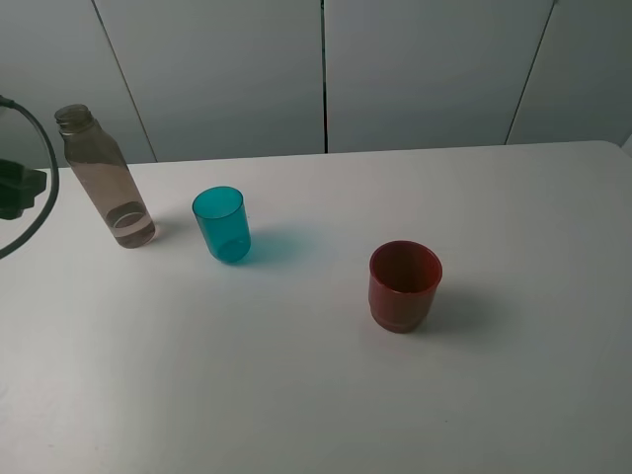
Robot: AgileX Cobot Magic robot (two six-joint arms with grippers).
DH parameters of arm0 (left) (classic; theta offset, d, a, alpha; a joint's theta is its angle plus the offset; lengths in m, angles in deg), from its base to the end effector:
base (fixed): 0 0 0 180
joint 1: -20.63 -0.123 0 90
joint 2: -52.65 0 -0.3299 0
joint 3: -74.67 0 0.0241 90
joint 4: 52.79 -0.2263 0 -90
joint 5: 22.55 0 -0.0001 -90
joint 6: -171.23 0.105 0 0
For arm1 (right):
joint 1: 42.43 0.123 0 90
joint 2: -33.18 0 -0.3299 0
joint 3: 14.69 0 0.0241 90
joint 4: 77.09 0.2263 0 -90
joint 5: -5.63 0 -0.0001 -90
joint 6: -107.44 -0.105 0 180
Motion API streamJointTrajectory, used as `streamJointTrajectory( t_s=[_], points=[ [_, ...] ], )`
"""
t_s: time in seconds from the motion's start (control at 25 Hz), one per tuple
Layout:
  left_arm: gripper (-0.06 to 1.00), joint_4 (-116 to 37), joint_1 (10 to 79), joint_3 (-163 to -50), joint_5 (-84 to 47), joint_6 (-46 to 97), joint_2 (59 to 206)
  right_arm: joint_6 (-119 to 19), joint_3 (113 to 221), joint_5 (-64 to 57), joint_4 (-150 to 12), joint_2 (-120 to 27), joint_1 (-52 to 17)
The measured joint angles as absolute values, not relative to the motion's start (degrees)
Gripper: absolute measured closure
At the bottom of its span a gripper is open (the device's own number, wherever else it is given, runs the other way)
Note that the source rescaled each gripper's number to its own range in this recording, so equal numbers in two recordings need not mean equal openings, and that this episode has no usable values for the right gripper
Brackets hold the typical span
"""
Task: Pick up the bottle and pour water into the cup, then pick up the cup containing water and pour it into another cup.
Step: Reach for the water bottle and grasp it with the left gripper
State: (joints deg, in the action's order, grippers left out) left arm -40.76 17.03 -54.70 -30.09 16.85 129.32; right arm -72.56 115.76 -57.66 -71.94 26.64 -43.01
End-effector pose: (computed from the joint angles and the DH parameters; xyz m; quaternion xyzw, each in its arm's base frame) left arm 0.2089 0.0160 0.2736 0.0693 0.8629 0.0869 0.4931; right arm -0.0621 0.0091 0.2555 0.0015 0.8624 0.0423 0.5044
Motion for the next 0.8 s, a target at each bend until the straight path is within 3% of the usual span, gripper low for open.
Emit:
streamJointTrajectory(
  t_s=[0.8],
  points=[
    [-0.05, -54.0, 17.0, -54.7, -45.4, 5.2, 143.0, -72.2, 115.8, -57.7, -71.9, 26.6, -43.0]
  ],
)
